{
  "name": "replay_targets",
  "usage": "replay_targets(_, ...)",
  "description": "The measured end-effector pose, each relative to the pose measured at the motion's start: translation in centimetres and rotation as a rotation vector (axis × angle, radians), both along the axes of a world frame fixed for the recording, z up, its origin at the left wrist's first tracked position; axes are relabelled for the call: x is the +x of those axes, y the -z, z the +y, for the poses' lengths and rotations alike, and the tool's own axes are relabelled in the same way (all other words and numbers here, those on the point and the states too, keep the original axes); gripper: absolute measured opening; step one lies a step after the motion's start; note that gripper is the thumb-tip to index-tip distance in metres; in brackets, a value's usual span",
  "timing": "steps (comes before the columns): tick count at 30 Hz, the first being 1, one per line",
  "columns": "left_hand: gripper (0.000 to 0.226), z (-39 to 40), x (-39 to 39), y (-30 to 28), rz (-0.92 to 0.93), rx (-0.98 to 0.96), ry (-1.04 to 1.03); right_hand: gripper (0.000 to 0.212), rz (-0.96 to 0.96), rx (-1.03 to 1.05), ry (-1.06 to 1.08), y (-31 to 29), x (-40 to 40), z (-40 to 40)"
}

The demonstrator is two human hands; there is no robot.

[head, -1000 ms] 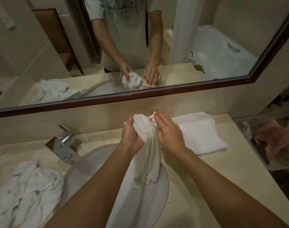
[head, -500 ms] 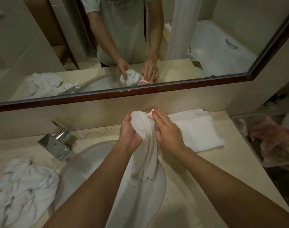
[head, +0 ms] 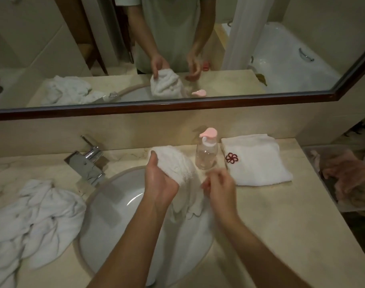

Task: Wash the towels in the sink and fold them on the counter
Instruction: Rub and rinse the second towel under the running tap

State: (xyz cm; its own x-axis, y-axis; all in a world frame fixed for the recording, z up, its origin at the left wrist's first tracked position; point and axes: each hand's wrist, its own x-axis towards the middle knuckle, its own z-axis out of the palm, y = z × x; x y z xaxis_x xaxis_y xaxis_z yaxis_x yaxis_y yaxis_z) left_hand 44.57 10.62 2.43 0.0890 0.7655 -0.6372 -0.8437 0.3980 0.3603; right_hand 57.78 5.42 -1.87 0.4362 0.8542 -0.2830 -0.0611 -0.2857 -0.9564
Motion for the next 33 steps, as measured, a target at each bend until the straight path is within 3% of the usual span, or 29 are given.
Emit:
replay_targets(3,0.053,-4.2,-2.4,0.2,0.043,-0.055,-0.104,0.049,1.124,-0.538,-0.097,2.7,-4.9,-4.2)
replay_targets(4,0.052,-5.5,-3.0,0.1,0.08,-0.08,-0.119,0.06,1.35,-0.577,-0.096,3.7,-6.2,-4.9)
replay_targets(6,0.048,-7.5,-3.8,0.1,0.143,-0.108,-0.158,0.062,1.435,-0.497,0.001,5.1,-8.3,-4.7)
replay_targets(11,0.03,-10.8,-9.8,3.3,0.474,-0.093,-0.333,0.037,1.143,-0.309,0.326,6.0,-12.7,-5.2)
replay_targets(14,0.024,-11.7,-12.3,3.5,0.742,-0.115,-0.293,0.034,0.706,-0.227,0.407,4.2,-13.7,-7.8)
replay_targets(17,0.022,-11.9,-14.3,4.2,0.794,-0.079,-0.207,0.026,0.253,-0.104,0.231,0.3,-14.7,-9.4)
replay_targets(19,0.014,-11.8,-15.2,5.1,0.761,-0.096,-0.047,0.021,0.11,-0.046,0.066,-1.8,-16.3,-9.5)
replay_targets(21,0.012,-12.4,-14.8,5.2,0.683,-0.072,0.085,0.018,0.015,-0.109,-0.1,-2.1,-18.7,-8.6)
replay_targets(23,0.019,-13.8,-14.2,4.5,0.613,-0.018,0.226,0.046,-0.02,-0.195,-0.208,-1.1,-21.0,-7.0)
replay_targets(24,0.023,-14.5,-14.2,4.3,0.607,0.012,0.287,0.048,0.015,-0.225,-0.165,-0.3,-21.7,-5.8)
replay_targets(27,0.043,-14.3,-15.2,4.6,0.69,0.048,0.469,0.021,0.245,-0.364,-0.048,0.9,-22.4,-3.0)
replay_targets(31,0.046,-10.1,-17.0,6.3,0.542,-0.194,0.335,0.016,0.188,-0.395,-0.223,1.9,-24.4,-5.6)
replay_targets(33,0.045,-10.5,-16.3,6.7,0.61,-0.176,0.374,0.021,0.102,-0.369,-0.178,2.8,-24.0,-4.3)
